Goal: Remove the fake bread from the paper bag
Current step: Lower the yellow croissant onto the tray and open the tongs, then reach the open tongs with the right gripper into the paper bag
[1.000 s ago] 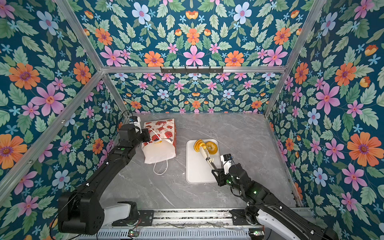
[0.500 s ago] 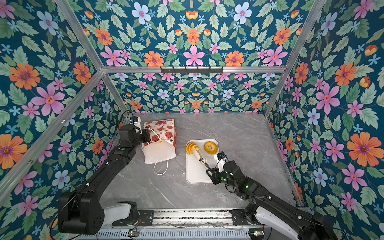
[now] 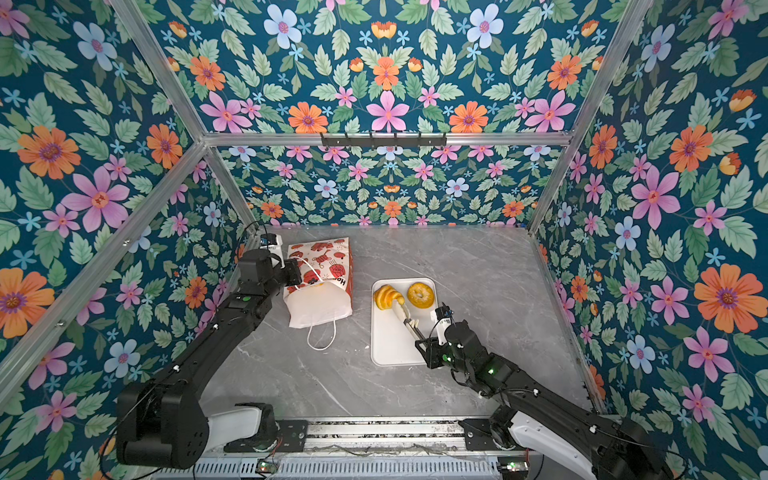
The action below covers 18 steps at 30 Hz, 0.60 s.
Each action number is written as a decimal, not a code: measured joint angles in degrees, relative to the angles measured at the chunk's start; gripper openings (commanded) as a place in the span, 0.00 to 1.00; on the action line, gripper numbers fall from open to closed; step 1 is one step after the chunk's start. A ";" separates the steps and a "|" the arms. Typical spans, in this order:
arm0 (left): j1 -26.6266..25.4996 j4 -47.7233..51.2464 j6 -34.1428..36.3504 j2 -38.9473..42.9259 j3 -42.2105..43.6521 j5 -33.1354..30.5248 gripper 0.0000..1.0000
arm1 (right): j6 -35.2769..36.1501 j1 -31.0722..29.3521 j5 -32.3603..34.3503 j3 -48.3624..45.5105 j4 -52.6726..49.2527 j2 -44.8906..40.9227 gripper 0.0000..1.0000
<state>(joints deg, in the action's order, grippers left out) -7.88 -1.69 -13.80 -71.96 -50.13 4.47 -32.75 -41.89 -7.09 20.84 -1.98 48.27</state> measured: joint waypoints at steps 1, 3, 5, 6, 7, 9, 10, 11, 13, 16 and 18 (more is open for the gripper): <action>0.00 0.00 0.00 -0.02 0.00 0.07 0.00 | 0.00 0.00 0.22 0.07 -0.94 -0.33 0.08; 0.00 0.00 -0.20 -0.07 0.00 0.15 0.00 | -0.22 0.00 0.85 0.22 -2.80 -0.96 0.13; 0.00 0.00 -0.17 -0.07 0.00 0.15 0.00 | -0.50 0.00 1.55 0.50 -4.66 -1.27 0.18; 0.00 0.00 -0.17 -0.07 0.02 0.15 0.00 | -0.68 0.00 1.97 0.59 -5.42 -1.40 0.21; 0.00 -0.02 -0.20 -0.07 0.02 0.15 0.00 | -0.70 0.00 2.40 0.66 -6.05 -1.51 0.24; 0.00 -0.02 -0.44 -0.07 0.07 0.15 0.00 | -1.01 0.00 2.99 0.74 -7.15 -1.79 0.29; 0.00 -0.02 -0.42 -0.09 0.07 0.17 0.00 | -1.16 0.00 3.08 0.74 -7.43 -1.90 0.32; 0.00 -0.02 -0.44 -0.09 0.07 0.15 0.00 | -1.25 0.00 3.21 0.76 -7.65 -1.99 0.34; 0.00 -0.04 -0.66 -0.09 0.07 0.17 0.00 | -1.33 0.00 3.85 1.05 -8.41 -2.08 0.37; 0.00 -0.09 -0.57 -0.13 0.07 0.17 0.00 | -1.31 0.00 4.24 1.68 -9.62 -2.34 0.43; 0.00 -0.09 -0.61 -0.17 0.07 0.20 0.00 | -1.27 0.00 4.24 2.03 -10.12 -2.91 0.45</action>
<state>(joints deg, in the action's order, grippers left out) -7.88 -1.78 -14.41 -72.14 -50.06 4.67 -34.02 -41.89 -2.85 22.87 -12.10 45.36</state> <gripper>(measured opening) 0.062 0.438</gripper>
